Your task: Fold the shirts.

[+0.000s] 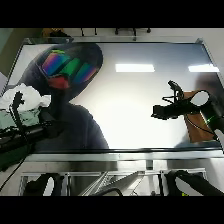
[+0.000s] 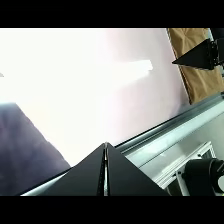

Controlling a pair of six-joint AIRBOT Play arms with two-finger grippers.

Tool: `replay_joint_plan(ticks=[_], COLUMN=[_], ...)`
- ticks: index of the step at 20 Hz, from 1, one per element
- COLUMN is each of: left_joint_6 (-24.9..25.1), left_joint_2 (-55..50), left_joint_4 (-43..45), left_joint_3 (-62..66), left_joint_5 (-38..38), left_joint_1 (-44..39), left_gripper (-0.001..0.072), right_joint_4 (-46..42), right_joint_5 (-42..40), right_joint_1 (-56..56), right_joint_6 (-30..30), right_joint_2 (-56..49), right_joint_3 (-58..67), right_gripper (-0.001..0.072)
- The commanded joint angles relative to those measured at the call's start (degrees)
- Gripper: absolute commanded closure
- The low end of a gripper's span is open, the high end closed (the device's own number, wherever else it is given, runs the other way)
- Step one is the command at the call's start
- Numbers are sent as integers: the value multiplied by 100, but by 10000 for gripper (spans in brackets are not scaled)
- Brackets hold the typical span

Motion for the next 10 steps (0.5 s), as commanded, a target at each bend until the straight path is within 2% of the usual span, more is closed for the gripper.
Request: replay_joint_plan(ticks=[1,5,7,10], left_joint_6=[0,0,0,-4], left_joint_2=[0,0,-4,-463], left_joint_4=[9,52,247,1797], left_joint_3=[-2,-2,55,782], left_joint_5=[0,63,509,1362], left_joint_1=[2,2,15,15], left_gripper=[693,693,693,691], right_joint_4=[2,2,2,2], right_joint_5=[2,2,2,2], right_joint_1=[4,4,4,4], right_joint_6=[4,4,4,4], right_joint_2=[4,4,4,4], right_joint_3=[-2,-2,-2,-2], right_gripper=[692,692,692,692])
